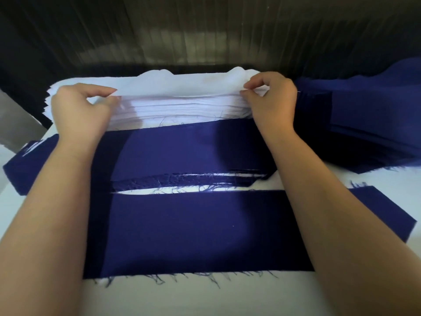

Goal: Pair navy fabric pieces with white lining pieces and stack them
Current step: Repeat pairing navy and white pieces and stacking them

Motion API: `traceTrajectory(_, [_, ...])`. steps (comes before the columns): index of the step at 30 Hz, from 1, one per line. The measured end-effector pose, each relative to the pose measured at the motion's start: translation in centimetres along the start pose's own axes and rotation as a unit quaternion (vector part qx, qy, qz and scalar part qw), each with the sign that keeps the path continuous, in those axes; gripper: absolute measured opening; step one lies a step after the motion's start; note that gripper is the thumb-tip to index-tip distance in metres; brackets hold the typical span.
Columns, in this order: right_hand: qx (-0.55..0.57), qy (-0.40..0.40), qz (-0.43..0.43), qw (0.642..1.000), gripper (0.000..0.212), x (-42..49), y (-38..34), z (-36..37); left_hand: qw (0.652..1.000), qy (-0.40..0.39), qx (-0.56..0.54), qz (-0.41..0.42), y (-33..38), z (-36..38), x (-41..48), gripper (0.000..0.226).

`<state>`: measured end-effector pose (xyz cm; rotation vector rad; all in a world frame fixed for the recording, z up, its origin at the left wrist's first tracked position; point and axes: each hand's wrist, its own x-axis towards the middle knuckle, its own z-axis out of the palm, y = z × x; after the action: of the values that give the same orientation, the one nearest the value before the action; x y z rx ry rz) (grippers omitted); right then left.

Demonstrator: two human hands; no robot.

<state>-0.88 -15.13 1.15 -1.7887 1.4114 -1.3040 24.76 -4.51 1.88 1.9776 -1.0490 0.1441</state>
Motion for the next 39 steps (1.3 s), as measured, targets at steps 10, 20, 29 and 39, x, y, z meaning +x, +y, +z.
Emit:
traceTrajectory(10, [0.139,0.030,-0.022,0.990,0.016,-0.4,-0.5,0.4,0.996,0.014,-0.081,-0.037,0.2,0.3,-0.2,0.022])
traceTrajectory(20, [0.174,0.054,-0.017,0.983,0.022,0.1,-0.5,0.4,0.995,0.014,-0.096,0.004,1.0,-0.2,0.0,0.027])
traceTrajectory(29, [0.120,-0.014,-0.070,0.990,0.032,-2.0,-1.6,-2.4,0.995,0.011,-0.095,0.030,2.0,-1.7,-3.3,0.027])
traceTrajectory(39, [0.088,-0.014,-0.133,0.987,0.034,-8.9,1.0,-9.1,0.979,-0.104,-0.168,0.052,2.1,-6.2,-10.6,0.028])
